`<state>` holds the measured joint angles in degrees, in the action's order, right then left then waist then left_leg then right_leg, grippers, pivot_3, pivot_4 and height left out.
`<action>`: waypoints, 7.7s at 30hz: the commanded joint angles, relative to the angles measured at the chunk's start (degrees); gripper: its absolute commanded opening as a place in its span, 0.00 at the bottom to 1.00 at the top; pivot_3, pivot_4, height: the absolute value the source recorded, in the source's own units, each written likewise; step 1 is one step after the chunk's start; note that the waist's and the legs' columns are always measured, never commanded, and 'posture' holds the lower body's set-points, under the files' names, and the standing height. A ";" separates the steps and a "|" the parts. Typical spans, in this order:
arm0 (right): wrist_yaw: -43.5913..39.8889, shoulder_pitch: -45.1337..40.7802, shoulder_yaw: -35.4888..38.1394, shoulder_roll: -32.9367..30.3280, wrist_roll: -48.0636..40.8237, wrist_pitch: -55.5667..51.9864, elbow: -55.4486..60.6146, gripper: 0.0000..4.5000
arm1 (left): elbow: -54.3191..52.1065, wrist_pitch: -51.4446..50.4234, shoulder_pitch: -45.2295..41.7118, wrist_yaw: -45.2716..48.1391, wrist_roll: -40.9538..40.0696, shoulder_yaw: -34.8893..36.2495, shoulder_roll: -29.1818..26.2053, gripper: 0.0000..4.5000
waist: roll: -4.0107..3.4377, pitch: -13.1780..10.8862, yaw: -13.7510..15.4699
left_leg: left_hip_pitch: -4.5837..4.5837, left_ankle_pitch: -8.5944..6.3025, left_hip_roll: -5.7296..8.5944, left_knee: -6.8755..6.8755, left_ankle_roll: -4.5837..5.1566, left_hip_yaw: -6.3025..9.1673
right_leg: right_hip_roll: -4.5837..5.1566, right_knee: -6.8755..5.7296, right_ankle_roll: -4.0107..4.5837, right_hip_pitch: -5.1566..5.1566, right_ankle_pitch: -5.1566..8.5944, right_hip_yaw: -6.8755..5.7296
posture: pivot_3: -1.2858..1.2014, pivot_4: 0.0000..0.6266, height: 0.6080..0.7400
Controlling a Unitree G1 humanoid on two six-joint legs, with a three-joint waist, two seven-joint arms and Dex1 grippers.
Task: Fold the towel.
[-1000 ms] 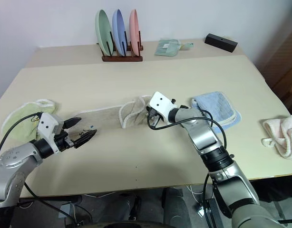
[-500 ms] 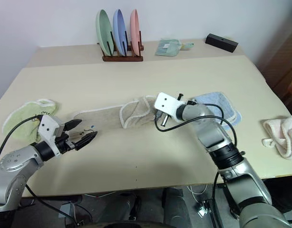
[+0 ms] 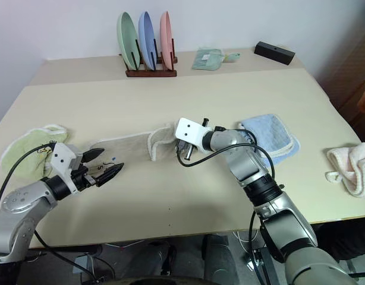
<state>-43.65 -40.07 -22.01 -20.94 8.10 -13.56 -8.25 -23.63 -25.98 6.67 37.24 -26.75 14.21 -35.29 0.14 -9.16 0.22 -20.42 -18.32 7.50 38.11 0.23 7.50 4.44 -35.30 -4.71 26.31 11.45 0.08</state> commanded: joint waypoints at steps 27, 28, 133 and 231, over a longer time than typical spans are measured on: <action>0.50 2.94 9.54 9.68 -13.56 1.42 3.83 0.12 | -12.21 -6.02 14.63 -7.14 -12.16 9.53 7.04 0.96 | 0.01 0.02 -0.92 | 0.02 0.00 0.00 -0.02 0.00 0.03 | -0.02 -0.02 0.00 0.00 0.00 0.02 | 0.52 0.24 1.00; -0.34 2.66 9.43 8.77 -13.82 1.02 5.23 0.18 | -12.86 -6.88 15.22 -8.18 -14.13 10.59 8.04 0.96 | 0.01 0.03 -0.90 | 0.02 -0.01 0.00 -0.02 -0.01 0.03 | -0.02 -0.02 0.00 0.00 0.00 0.01 | 0.52 0.24 1.00; 7.38 4.58 2.90 10.04 -10.75 -9.27 -8.97 0.01 | 17.49 -5.97 -22.17 -12.08 2.48 -14.45 9.50 0.15 | 0.29 -0.03 -0.06 | -0.04 0.03 0.00 0.02 -0.16 0.14 | -0.03 -0.01 0.05 0.03 -0.04 -0.11 | 0.52 0.24 1.00; 18.46 20.16 30.36 -19.40 -32.39 -21.10 34.81 0.89 | 18.41 14.01 -19.11 -11.34 11.92 -8.51 13.01 0.15 | -0.12 0.06 -0.66 | 0.18 -0.08 -0.36 -0.02 0.00 -0.61 | -0.37 0.00 -0.05 0.01 -0.10 0.51 | 0.52 0.24 1.00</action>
<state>-19.99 -19.27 12.71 -41.10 -24.20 -38.34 25.25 -4.78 -14.61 -13.72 27.69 -16.55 3.19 -21.57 0.02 -9.11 -0.43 -20.24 -18.42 7.11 38.08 0.21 6.90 4.05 -35.28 -4.76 26.32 11.35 0.58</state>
